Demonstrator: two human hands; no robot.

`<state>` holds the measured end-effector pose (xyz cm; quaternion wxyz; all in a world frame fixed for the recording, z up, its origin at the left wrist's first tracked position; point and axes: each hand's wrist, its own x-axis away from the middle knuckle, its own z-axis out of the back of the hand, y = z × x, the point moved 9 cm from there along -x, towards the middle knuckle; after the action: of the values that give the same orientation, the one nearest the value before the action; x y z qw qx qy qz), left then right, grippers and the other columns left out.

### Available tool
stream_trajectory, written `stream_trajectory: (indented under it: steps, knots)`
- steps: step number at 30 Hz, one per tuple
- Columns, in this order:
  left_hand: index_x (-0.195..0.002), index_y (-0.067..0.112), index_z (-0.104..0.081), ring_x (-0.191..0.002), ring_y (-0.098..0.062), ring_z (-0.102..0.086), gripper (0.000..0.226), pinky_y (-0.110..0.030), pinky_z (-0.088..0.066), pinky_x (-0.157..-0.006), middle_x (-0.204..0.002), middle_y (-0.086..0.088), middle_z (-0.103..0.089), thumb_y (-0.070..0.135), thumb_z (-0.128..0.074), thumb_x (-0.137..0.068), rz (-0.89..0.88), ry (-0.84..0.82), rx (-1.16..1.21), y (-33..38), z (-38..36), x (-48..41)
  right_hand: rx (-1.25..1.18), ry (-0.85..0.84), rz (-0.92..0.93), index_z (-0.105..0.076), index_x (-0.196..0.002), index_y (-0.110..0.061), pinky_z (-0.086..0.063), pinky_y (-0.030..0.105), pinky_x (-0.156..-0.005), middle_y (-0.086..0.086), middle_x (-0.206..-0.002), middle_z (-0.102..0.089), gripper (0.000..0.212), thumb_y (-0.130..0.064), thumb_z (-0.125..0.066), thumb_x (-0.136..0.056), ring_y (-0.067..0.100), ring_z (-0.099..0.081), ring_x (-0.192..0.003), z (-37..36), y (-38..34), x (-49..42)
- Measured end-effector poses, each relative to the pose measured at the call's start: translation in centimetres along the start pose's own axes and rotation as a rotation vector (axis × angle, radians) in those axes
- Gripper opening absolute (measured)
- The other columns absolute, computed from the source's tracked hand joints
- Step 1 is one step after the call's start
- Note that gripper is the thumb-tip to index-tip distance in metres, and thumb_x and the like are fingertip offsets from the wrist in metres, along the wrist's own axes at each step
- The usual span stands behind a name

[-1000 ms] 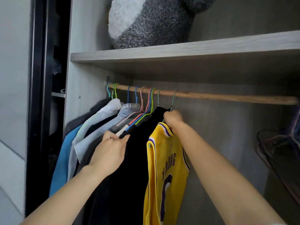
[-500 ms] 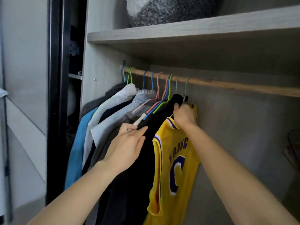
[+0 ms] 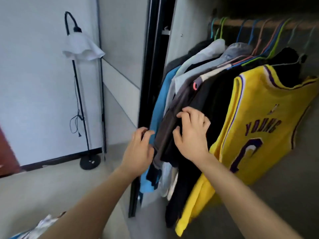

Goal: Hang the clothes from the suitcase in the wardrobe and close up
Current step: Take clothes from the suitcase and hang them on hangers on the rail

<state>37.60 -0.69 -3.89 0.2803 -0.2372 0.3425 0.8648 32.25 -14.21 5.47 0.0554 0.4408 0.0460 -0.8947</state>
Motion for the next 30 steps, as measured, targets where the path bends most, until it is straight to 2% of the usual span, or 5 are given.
stream_trajectory:
  steps: [4, 8, 13, 18, 30]
  knots:
    - [-0.125, 0.01, -0.054, -0.122, -0.032, -0.041, 0.041, -0.039, -0.046, -0.092, -0.134, -0.014, -0.042, 0.006, -0.055, -0.084, 0.268, -0.152, -0.132, -10.1, 3.3, 10.2, -0.105, -0.316, -0.033, -0.06, -0.107, -0.009, -0.042, 0.045, -0.086, 0.009, -0.12, -0.053, 0.034, -0.014, -0.061, -0.073, 0.024, -0.039, -0.111, -8.5, -8.7, 7.4]
    - [-0.13, 0.012, -0.051, -0.13, -0.027, -0.033, 0.04, -0.035, -0.039, -0.1, -0.139, -0.01, -0.038, 0.012, -0.051, -0.09, 0.513, -0.258, -0.198, -18.2, 8.5, 21.5, -0.136, -0.675, -0.07, -0.052, -0.122, -0.014, -0.028, 0.037, -0.095, 0.003, -0.133, -0.041, 0.036, -0.022, -0.052, -0.088, 0.024, -0.035, -0.124, -13.7, -18.2, 15.2]
    - [-0.13, 0.014, -0.048, -0.128, -0.028, -0.034, 0.04, -0.037, -0.037, -0.102, -0.138, -0.01, -0.038, 0.015, -0.049, -0.09, 0.737, -0.437, -0.361, -27.2, 15.5, 36.0, -0.122, -1.055, -0.131, -0.041, -0.137, -0.013, -0.03, 0.04, -0.106, 0.005, -0.142, -0.032, 0.049, -0.036, -0.049, -0.094, 0.025, -0.026, -0.131, -18.2, -28.6, 25.5]
    - [-0.127, 0.014, -0.048, -0.127, -0.027, -0.033, 0.035, -0.036, -0.039, -0.097, -0.136, -0.008, -0.039, 0.018, -0.044, -0.093, 0.909, -0.496, -0.432, -33.2, 19.4, 45.5, -0.123, -1.294, -0.147, -0.036, -0.141, -0.016, -0.027, 0.04, -0.109, 0.005, -0.145, -0.03, 0.051, -0.037, -0.047, -0.096, 0.025, -0.025, -0.134, -21.8, -35.4, 33.4]
    - [-0.136, 0.019, -0.048, -0.138, -0.018, -0.035, 0.041, -0.031, -0.029, -0.114, -0.15, 0.002, -0.038, 0.021, -0.043, -0.096, 0.977, -0.53, -0.273, -46.5, 1.5, 64.8, -0.245, -1.51, -0.152, -0.033, -0.147, -0.02, -0.029, 0.036, -0.111, -0.001, -0.148, -0.035, 0.051, -0.037, -0.044, -0.1, 0.02, -0.029, -0.139, -40.8, -42.9, 58.8]
